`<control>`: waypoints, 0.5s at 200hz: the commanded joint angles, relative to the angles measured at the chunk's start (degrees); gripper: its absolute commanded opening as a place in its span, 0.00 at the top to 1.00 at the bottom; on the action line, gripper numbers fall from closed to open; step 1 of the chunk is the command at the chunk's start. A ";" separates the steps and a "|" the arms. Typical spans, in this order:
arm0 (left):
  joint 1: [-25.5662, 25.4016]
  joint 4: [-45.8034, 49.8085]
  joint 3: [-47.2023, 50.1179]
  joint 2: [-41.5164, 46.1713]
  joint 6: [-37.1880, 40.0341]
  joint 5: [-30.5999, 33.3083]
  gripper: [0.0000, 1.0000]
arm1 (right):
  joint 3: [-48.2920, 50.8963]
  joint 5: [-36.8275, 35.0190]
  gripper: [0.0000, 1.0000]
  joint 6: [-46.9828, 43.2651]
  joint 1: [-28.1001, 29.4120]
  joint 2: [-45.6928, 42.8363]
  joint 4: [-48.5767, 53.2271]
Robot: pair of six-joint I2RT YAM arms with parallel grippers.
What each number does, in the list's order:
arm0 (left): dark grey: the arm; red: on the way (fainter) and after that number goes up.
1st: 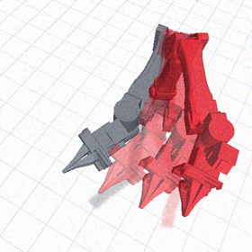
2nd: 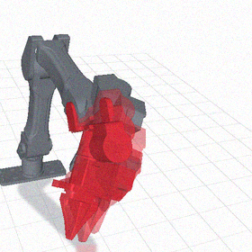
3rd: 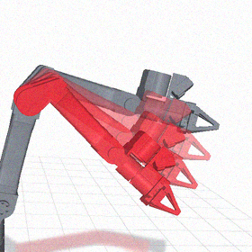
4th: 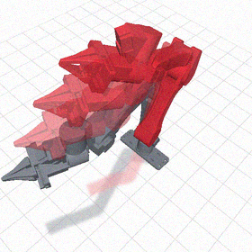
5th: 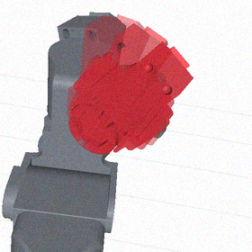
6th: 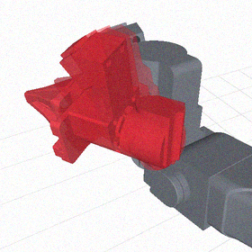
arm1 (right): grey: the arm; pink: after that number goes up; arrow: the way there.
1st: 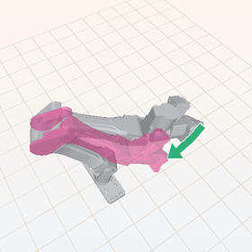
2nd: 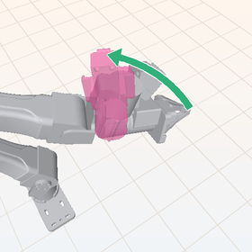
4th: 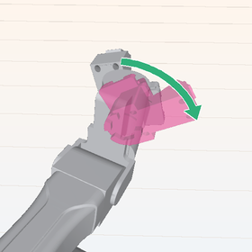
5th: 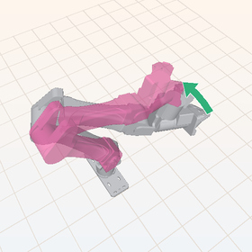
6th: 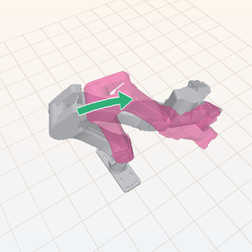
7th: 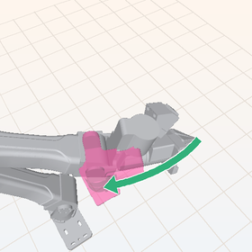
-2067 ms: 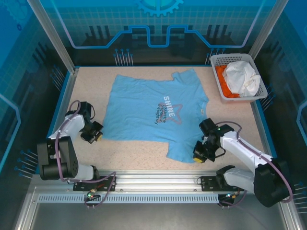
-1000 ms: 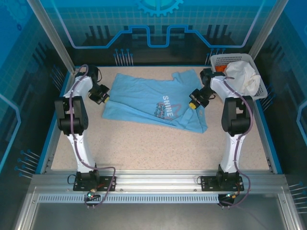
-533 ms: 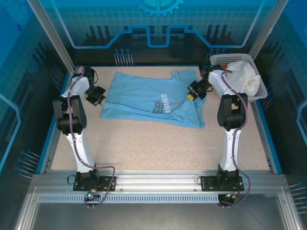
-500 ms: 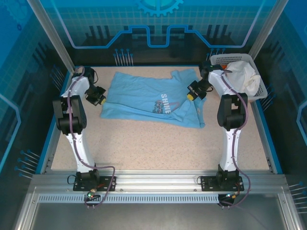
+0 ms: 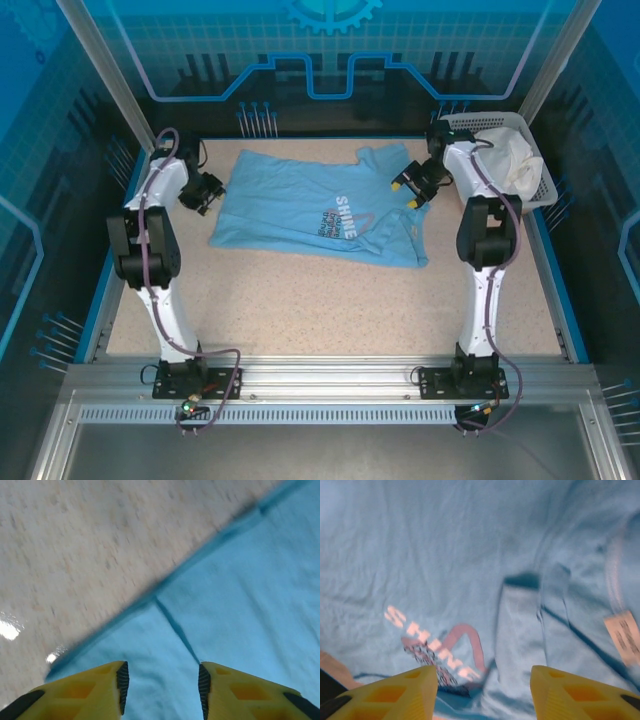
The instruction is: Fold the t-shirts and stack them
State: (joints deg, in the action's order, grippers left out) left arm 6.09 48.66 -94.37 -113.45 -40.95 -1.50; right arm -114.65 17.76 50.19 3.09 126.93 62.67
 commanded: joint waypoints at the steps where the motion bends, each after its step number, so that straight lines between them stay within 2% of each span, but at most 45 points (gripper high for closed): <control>1: -6.07 -5.24 8.25 7.89 0.92 -3.06 0.68 | 14.25 0.26 0.57 -4.49 1.50 -13.17 -5.27; 20: -9.93 -8.79 13.22 8.77 0.56 -7.74 0.73 | 28.29 2.37 0.76 -3.25 2.19 -19.76 -12.07; 39: -11.77 -11.26 16.01 7.22 -0.60 -10.55 0.75 | 36.33 3.64 0.90 -2.69 2.77 -21.64 -15.62; 52: -11.89 -13.05 17.13 6.05 -0.65 -10.96 0.75 | 38.49 3.49 0.92 -2.99 3.47 -21.25 -16.47; 80: -11.71 -12.17 16.58 2.55 3.30 -5.00 0.75 | 40.83 1.91 0.93 -3.09 4.15 -18.79 -18.46; 100: -11.29 -12.08 17.40 0.67 4.29 -3.76 0.74 | 41.59 1.50 0.93 -2.73 4.19 -15.91 -18.95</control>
State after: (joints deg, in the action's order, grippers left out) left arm -5.87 37.17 -78.04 -110.76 -39.42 -7.94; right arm -73.95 19.84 47.72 6.61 108.03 46.57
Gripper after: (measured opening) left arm 0.252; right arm 0.076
